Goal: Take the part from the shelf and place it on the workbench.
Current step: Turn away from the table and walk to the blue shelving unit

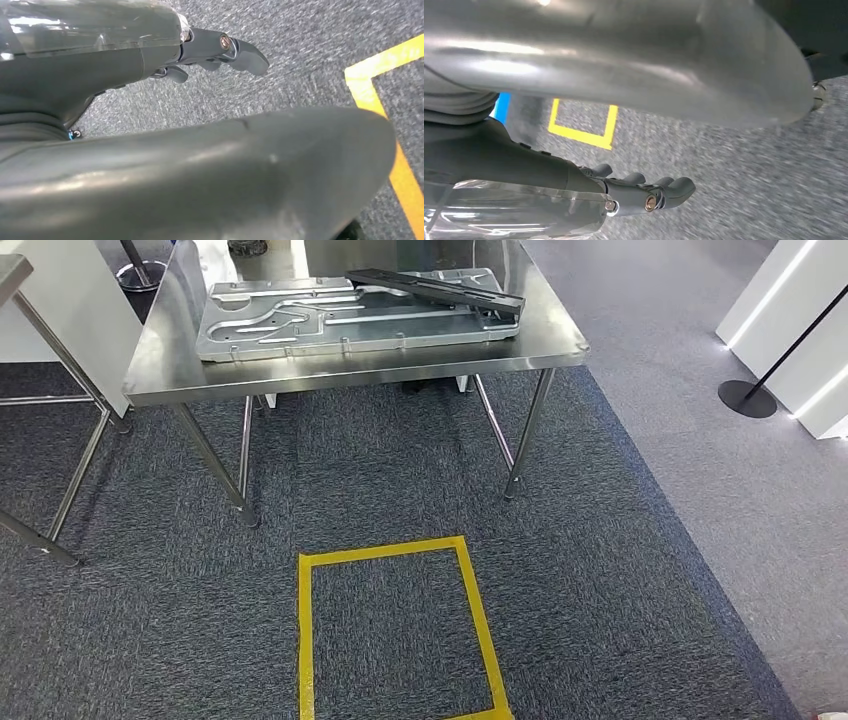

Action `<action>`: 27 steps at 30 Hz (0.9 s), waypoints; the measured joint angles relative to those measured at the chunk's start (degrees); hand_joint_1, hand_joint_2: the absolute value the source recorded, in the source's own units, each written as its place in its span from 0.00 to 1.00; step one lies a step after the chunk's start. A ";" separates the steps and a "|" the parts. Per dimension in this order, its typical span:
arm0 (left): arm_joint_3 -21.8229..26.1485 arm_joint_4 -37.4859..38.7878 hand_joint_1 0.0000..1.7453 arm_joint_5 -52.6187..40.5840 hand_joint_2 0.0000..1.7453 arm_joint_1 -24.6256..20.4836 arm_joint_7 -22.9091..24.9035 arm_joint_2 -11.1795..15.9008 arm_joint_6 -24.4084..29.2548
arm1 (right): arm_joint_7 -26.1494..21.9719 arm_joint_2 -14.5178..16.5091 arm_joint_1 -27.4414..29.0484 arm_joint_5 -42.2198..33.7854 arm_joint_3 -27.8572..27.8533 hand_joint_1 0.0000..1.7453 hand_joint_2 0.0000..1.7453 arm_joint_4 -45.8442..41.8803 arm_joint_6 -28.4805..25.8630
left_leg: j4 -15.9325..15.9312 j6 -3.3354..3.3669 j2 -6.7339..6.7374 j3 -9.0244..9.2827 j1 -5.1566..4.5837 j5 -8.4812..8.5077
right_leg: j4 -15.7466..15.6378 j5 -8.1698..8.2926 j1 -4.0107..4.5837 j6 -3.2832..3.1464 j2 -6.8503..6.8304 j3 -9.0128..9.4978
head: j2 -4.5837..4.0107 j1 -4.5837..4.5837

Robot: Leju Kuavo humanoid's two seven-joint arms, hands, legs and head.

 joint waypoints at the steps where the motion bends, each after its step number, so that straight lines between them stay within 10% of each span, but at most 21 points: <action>1: 0.00 0.00 0.00 0.01 0.00 0.00 -0.21 -0.01 0.10 | 0.27 -0.01 0.04 0.04 0.00 0.00 0.00 0.00 0.29 | 0.07 -0.03 0.03 -0.33 -0.05 0.20 | 0.01 0.40 0.01 -0.04 0.00 0.51 | 0.00 0.00; 6: 0.00 0.00 0.00 0.20 0.00 -0.34 -0.97 -0.15 0.60 | 0.99 -0.03 -0.08 0.26 0.00 0.00 0.00 0.00 1.44 | 0.52 -0.86 0.03 -1.19 -0.41 0.93 | -15.97 6.14 0.54 -1.46 -0.01 10.07 | 0.00 -0.01; 10: 0.00 0.00 0.00 -0.02 0.00 0.13 1.04 -0.25 0.07 | -1.25 -0.09 0.02 0.96 0.00 0.00 0.00 0.00 0.61 | 1.01 -2.23 0.01 -1.70 -0.29 0.83 | -17.38 7.10 0.47 -2.75 -0.09 9.99 | 0.00 0.00; 15: -0.01 0.01 0.00 -0.54 0.00 1.47 2.85 -0.29 -0.82 | -2.91 -0.22 -0.01 1.19 0.00 0.00 0.00 0.00 -0.34 | 15.36 -3.44 -0.17 -6.92 0.13 -8.14 | -17.51 8.48 0.40 -3.48 -0.27 8.31 | 0.00 0.00; 18: -0.02 0.00 0.00 -0.90 0.00 1.65 3.95 -0.33 -1.57 | -3.56 -0.36 0.00 1.28 -0.02 0.00 0.00 0.00 -0.92 | 10.84 -3.66 -0.16 -2.97 0.50 -5.44 | -16.69 8.87 0.32 -3.15 -0.26 7.16 | 0.00 0.00; 21: -0.04 0.00 0.00 -1.13 0.00 1.57 4.22 -0.44 -1.90 | -3.79 -0.56 -0.06 1.54 -0.02 0.00 0.00 0.00 -1.14 | 1.36 -2.91 -0.37 2.22 0.48 -3.00 | -15.64 9.07 0.45 -2.39 -0.17 6.25 | 0.00 -0.01; 25: -0.08 0.00 0.00 -1.31 0.00 1.73 2.07 -0.55 -1.27 | -2.88 -0.86 0.03 2.04 -0.03 0.00 0.00 0.00 -1.14 | 0.37 -1.07 -0.43 1.85 0.17 -2.03 | -15.11 9.20 0.34 -0.90 -0.08 5.71 | 0.00 0.00; 27: -0.11 0.00 0.00 -1.31 0.00 1.33 0.73 -0.66 -0.94 | -2.01 -0.93 0.10 2.26 -0.04 0.00 0.00 0.00 -0.87 | 0.11 -0.26 -0.32 1.27 0.28 -1.23 | -11.41 6.20 0.16 -0.38 -0.03 4.04 | 0.00 0.00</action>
